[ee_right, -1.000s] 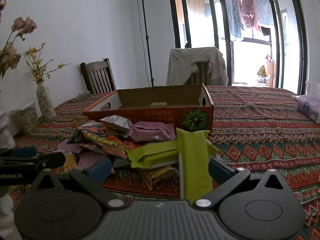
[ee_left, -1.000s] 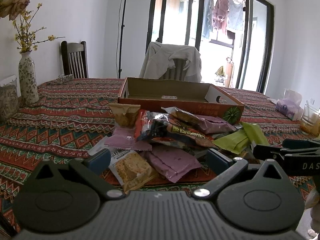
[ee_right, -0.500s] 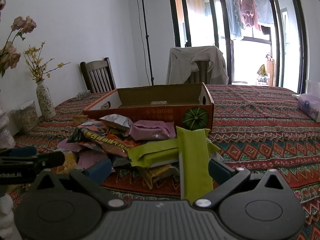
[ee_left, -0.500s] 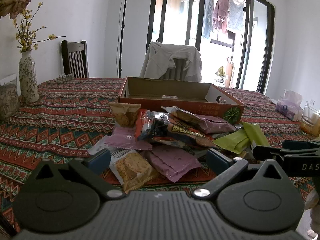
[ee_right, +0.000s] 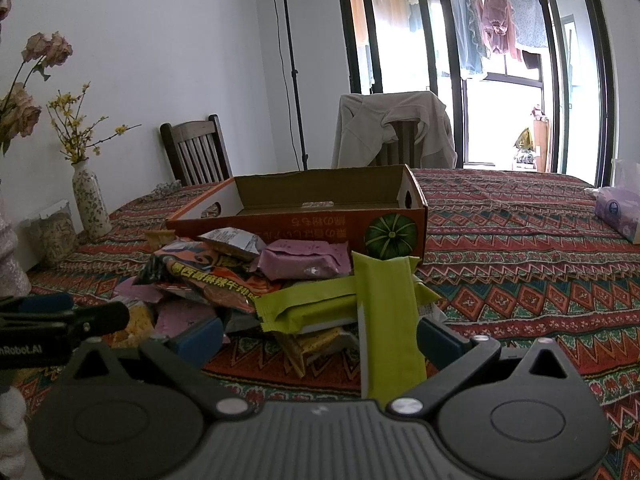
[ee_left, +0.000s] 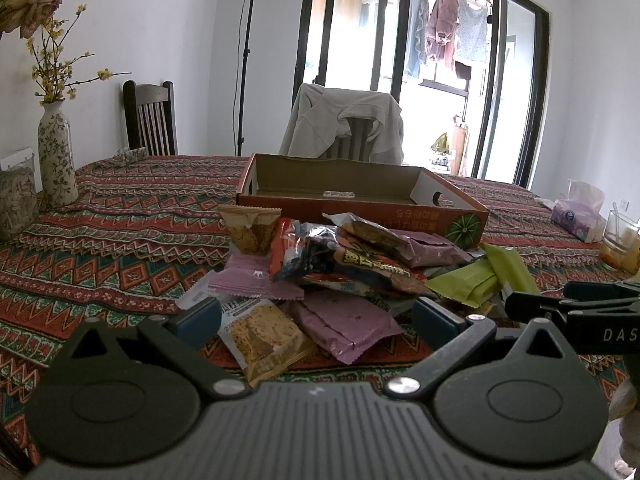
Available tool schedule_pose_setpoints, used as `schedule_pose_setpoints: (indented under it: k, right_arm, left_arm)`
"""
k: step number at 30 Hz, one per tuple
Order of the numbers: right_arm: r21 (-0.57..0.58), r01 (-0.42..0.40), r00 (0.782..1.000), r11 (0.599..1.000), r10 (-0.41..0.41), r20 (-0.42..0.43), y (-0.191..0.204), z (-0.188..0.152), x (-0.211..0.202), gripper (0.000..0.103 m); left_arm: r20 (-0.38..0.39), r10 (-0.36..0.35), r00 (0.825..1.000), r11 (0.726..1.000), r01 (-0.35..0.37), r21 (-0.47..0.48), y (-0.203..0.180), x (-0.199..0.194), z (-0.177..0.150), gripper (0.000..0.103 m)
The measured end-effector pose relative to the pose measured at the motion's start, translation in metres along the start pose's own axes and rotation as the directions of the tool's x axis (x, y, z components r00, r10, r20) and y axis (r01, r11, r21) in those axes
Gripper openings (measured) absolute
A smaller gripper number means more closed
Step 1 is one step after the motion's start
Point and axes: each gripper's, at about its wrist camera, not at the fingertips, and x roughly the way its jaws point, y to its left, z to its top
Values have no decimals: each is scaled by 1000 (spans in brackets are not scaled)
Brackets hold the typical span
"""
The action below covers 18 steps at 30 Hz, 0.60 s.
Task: Organize snacks
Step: 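Position the right gripper around the lime-green packet in the snack pile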
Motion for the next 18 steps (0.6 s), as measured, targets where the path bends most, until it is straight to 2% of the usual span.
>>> schedule_pose_setpoints:
  k: [18]
  right_arm:
    - [1,1,1000,1000,-1,-5,0,-3,2,103]
  left_arm:
    - [0,0,1000,1000,0,-1,0,0,-1,103]
